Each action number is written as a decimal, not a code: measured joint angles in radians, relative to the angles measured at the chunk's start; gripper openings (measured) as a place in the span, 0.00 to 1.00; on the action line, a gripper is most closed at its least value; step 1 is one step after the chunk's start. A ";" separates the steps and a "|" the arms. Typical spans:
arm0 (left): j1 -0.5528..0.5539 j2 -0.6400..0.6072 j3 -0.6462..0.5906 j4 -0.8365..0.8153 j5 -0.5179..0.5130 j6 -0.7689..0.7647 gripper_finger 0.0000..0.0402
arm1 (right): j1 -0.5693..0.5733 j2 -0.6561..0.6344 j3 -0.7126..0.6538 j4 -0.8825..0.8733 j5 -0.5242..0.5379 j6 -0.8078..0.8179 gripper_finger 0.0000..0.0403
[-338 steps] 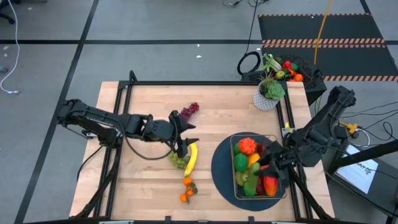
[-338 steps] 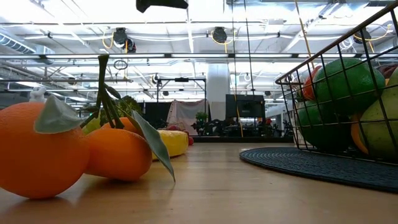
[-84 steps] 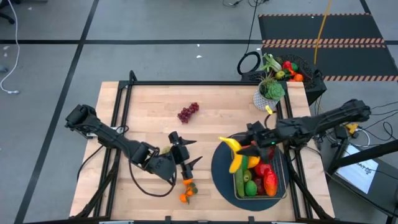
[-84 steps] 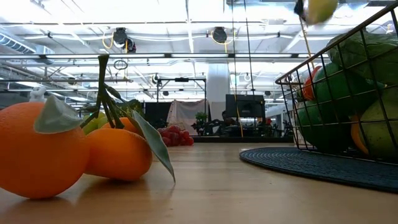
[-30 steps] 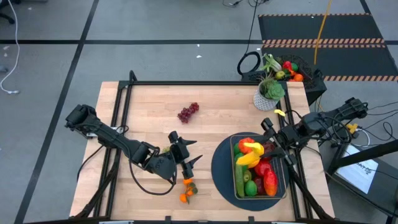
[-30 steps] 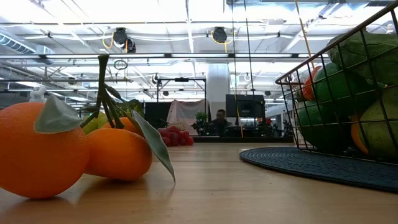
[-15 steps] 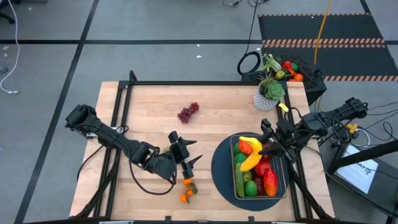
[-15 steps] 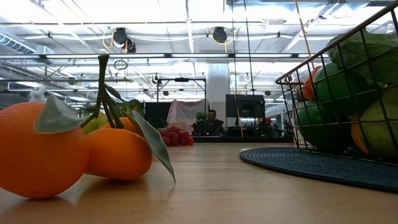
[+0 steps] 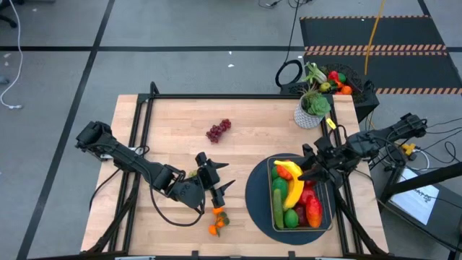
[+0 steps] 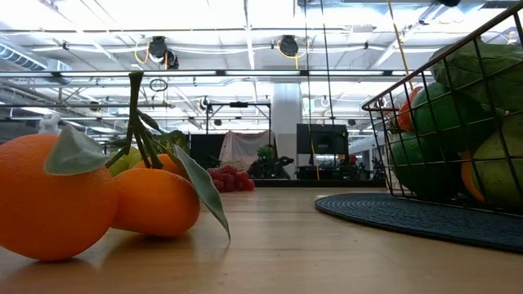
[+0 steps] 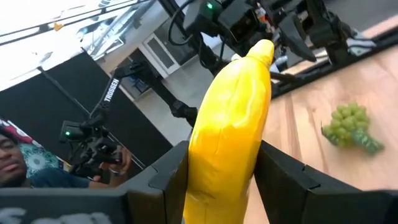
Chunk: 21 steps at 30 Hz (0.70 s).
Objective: Build produce basket
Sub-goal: Put the banana into the wire basket
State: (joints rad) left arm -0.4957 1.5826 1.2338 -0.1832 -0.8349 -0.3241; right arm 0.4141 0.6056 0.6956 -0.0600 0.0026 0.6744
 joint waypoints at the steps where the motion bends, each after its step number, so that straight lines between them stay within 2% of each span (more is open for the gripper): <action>1: 0.000 0.000 0.000 0.000 0.000 0.000 0.70 | 0.000 0.000 0.000 -0.005 0.000 0.009 0.39; 12: 0.000 0.000 0.000 0.001 0.019 -0.004 0.70 | 0.003 0.000 0.000 -0.171 -0.009 0.141 0.39; 21: 0.000 0.000 0.000 0.001 0.027 0.001 0.70 | 0.097 -0.001 0.000 -0.222 -0.003 0.230 0.39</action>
State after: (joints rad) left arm -0.4957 1.5826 1.2335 -0.1823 -0.8078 -0.3233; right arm 0.5107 0.6048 0.6956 -0.2822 -0.0006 0.9044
